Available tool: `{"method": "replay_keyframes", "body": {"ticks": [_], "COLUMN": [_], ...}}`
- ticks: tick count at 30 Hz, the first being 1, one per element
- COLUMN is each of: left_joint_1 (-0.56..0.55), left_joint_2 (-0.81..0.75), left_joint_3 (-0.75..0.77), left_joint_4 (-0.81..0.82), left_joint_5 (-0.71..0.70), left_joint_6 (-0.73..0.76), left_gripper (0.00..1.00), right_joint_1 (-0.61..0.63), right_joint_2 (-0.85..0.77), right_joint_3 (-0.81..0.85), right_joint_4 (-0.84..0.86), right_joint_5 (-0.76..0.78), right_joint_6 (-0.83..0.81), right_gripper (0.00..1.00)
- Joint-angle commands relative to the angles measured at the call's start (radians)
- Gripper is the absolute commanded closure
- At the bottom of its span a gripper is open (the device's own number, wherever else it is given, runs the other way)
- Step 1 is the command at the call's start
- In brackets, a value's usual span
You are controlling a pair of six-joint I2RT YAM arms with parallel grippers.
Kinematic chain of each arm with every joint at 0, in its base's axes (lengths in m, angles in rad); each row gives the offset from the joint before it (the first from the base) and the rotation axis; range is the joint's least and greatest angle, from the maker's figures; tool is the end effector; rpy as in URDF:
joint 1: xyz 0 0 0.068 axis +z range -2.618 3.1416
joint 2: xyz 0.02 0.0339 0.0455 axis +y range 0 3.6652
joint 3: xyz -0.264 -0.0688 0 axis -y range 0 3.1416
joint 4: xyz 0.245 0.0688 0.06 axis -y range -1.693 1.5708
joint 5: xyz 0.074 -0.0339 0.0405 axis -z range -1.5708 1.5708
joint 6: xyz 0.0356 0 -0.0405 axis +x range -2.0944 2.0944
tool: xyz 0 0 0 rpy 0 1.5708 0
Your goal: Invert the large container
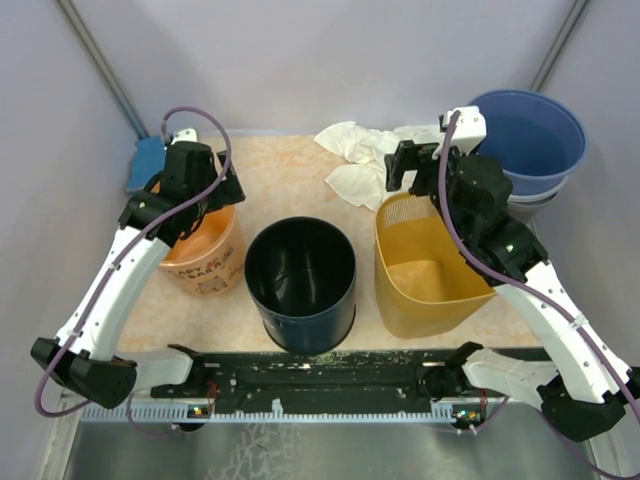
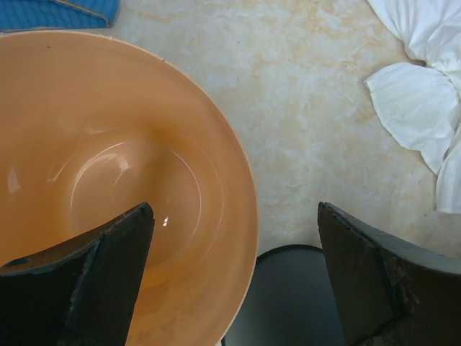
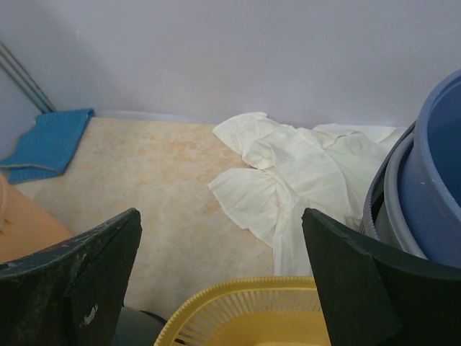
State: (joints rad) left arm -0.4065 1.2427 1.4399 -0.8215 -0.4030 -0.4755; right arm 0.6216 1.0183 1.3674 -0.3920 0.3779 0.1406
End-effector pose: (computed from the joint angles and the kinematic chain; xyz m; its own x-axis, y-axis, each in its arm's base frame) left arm 0.2352 -0.0860 0.4079 -0.5100 -0.2389 -0.8263 -0.1823 0.9689 -0.1676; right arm 0.1687 0.1047 0.4738 -0.0684 0.1112 -0.9914 -0.2343 0.9642 0.1243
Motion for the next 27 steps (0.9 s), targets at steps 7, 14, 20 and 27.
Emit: {"method": "replay_keyframes", "body": {"ticks": [7,14,20,27], "left_joint_1": [0.016,0.016,0.016,0.016], "left_joint_2": [0.126,0.169,0.191,0.205], "left_joint_3": [-0.025,-0.027,0.029,0.201], "left_joint_4": [0.086,0.125,0.167,0.312], "left_joint_5": [0.057,0.095,0.211,0.481], "left_joint_6": [-0.018,-0.028,0.007,0.029], "left_gripper": [0.17,0.49,0.91,1.0], "right_joint_1": [0.006,0.006,0.006,0.006], "right_joint_2": [-0.029,-0.055,-0.055,-0.055], "right_joint_3": [0.007,-0.014,-0.017,-0.021], "right_joint_4": [0.007,0.012,0.01,0.017], "right_joint_5": [-0.038,-0.01,-0.001,0.008], "right_joint_6": [0.031,0.016,0.01,0.004], "right_gripper": [0.07,0.07,0.07,0.07]}}
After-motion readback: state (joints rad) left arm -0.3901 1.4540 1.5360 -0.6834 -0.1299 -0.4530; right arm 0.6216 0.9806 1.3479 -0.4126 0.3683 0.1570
